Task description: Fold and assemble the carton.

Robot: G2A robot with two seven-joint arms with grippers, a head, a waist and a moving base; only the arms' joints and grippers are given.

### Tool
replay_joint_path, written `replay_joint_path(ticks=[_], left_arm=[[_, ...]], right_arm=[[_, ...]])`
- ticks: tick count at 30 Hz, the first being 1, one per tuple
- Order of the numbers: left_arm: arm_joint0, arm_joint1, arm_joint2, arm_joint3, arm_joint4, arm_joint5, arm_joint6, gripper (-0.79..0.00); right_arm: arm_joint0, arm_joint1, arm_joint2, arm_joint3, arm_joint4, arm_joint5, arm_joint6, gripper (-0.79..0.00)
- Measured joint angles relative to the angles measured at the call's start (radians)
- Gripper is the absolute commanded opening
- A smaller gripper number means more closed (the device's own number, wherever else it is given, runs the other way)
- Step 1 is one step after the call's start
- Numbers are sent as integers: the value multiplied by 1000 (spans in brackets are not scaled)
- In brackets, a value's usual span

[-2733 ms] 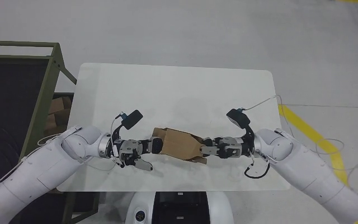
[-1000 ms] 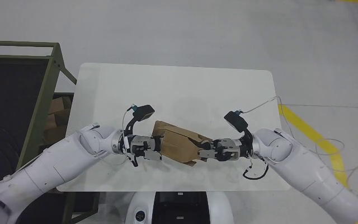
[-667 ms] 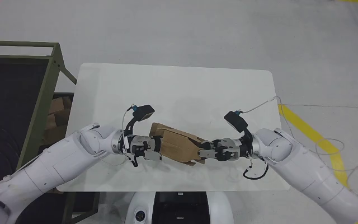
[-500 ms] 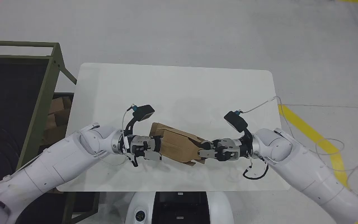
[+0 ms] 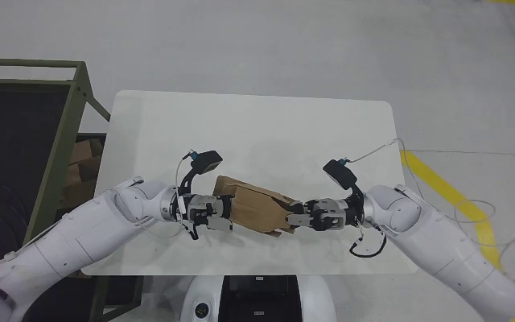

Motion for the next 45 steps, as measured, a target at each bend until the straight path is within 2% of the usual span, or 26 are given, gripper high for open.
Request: replay_joint_path(ticks=[10,19,29,35,38,45], left_arm=[[4,-2,-5,-7,10,11,11,0],[47,-9,-56,-15,71,29,57,0],[92,-10,-108,-15,83,29,47,0],[113,-11,-133,-20,71,23,20,-231],[121,-13,-144,-23,65,23,2,-274],[135,-17,-165,-29,59,31,-31,-292]], right_arm=[[-10,-2,8,-15,-24,21,-24,-785],[-45,-5,40,-34,-63,26,-57,-785],[-65,-7,66,-39,-60,20,-48,-785],[-71,-10,76,-41,-57,25,-36,-785],[-73,-11,81,-42,-56,29,-31,-785],[-78,-15,90,-40,-51,31,-19,-785]])
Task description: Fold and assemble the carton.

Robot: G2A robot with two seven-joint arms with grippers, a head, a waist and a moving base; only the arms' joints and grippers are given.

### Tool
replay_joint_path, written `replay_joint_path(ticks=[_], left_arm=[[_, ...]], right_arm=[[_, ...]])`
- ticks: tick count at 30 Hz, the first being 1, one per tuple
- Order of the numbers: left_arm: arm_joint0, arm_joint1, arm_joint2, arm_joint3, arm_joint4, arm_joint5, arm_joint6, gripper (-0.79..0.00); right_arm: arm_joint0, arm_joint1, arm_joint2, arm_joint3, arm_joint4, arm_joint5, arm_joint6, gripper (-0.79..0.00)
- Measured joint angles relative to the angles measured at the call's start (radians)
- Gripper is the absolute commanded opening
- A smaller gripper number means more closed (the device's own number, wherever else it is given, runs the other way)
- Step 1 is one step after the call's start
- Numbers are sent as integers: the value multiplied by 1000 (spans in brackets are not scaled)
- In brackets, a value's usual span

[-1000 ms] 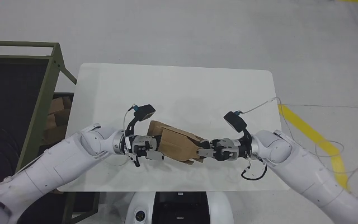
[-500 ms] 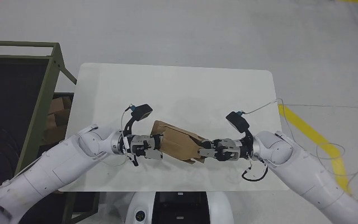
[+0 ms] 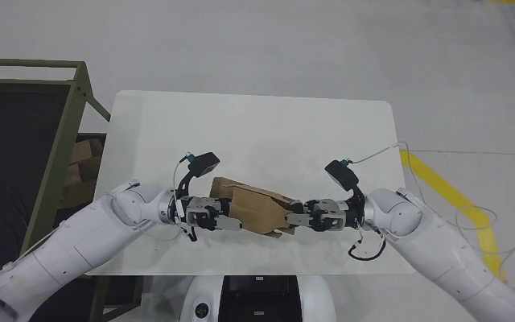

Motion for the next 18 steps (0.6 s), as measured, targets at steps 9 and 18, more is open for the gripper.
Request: replay_joint_path(ticks=[9,18], left_arm=[[20,-5,-27,-7,9,11,-11,-317],[37,-7,-46,-14,11,23,-22,-443]], right_arm=[[-15,-2,20,6,4,-9,6,-785],[-29,-1,40,1,-5,-23,23,-785]])
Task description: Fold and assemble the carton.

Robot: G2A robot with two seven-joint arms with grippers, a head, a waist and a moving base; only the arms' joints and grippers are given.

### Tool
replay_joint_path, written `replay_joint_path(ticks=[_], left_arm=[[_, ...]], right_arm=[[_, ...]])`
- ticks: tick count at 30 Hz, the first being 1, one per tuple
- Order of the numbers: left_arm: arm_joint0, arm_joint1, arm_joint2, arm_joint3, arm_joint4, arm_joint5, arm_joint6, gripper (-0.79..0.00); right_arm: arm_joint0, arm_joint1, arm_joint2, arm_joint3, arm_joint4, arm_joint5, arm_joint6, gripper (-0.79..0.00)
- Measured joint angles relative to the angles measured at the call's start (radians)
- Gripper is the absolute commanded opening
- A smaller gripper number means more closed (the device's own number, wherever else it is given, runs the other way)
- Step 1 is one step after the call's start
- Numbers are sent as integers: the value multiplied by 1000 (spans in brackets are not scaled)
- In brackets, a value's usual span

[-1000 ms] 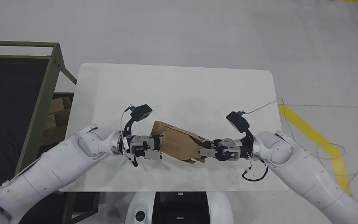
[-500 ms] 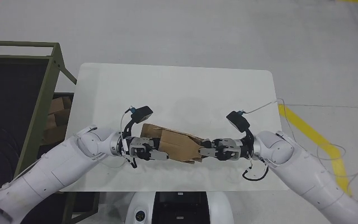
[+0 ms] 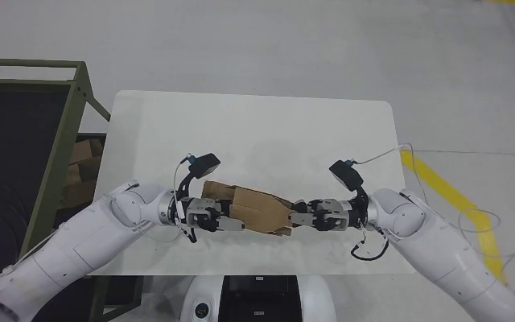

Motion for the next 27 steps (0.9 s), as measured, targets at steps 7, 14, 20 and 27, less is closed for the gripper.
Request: replay_joint_path(ticks=[7,14,20,27], left_arm=[[8,-2,-11,-3,0,12,-12,-425],[16,-6,-22,-3,1,27,-27,-449],[19,-11,-29,-2,9,43,-43,-493],[23,-18,-41,2,26,54,-54,-677]], right_arm=[[-4,0,3,-16,-38,-6,-1,-785],[-9,0,11,-33,-69,-9,-4,-785],[-21,-1,26,-38,-73,-9,-8,-785],[-31,-4,38,-40,-79,-9,-6,-785]])
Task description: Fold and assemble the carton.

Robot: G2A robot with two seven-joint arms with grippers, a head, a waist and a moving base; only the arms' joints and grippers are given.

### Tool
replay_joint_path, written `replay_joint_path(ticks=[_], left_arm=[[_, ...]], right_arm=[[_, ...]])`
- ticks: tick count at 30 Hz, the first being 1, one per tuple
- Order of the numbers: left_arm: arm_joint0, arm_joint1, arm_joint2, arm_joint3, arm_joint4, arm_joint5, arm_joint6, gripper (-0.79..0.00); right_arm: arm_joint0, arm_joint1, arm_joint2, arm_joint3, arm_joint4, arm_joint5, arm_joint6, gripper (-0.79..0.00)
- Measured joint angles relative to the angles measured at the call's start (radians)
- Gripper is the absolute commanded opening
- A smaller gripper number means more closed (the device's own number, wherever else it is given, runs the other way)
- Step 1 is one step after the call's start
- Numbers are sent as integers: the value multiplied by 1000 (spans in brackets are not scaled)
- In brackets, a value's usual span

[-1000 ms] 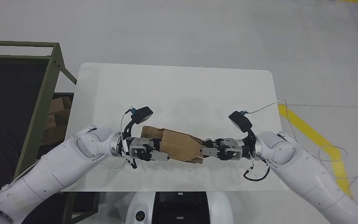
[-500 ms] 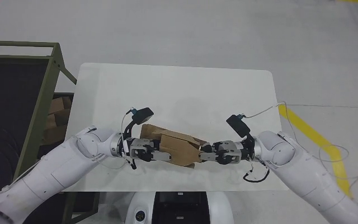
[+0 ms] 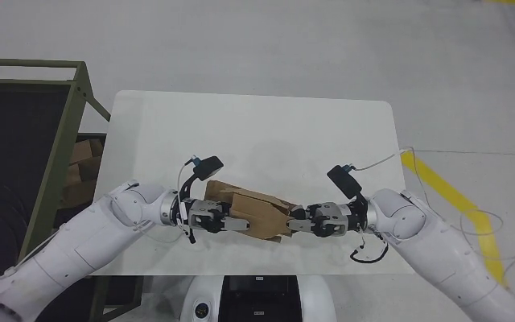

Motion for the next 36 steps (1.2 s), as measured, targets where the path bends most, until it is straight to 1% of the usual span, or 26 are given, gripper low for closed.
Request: replay_joint_path(ticks=[4,8,9,11,12,19,27,30,33,36], left_arm=[[5,-4,-7,-1,4,1,-1,-785],[11,-8,-15,-1,6,5,-5,-785],[12,-9,-17,-1,6,5,-5,-785],[15,-11,-22,-1,6,7,-7,-785],[16,-12,-24,-1,7,8,-8,-785],[28,-20,-44,4,5,13,2,-785],[50,-29,-81,0,45,36,73,-785],[63,-31,-95,-4,49,41,96,-785],[68,-32,-103,-3,50,50,100,-785],[68,-32,-102,-2,50,50,100,-785]], right_arm=[[-4,-1,5,-1,-2,0,2,-785],[-7,-2,6,-2,-7,0,2,-785],[-7,-2,7,-2,-8,0,2,-674],[-8,-3,8,-3,-7,0,2,-274],[-8,-3,8,-3,-7,0,2,0],[-15,-3,21,-3,-13,0,-4,0],[-63,10,85,-19,-41,2,-43,0],[-91,17,128,-27,-76,45,-85,0],[-119,22,164,-56,-109,114,-128,0],[-121,23,166,-58,-110,119,-130,0]])
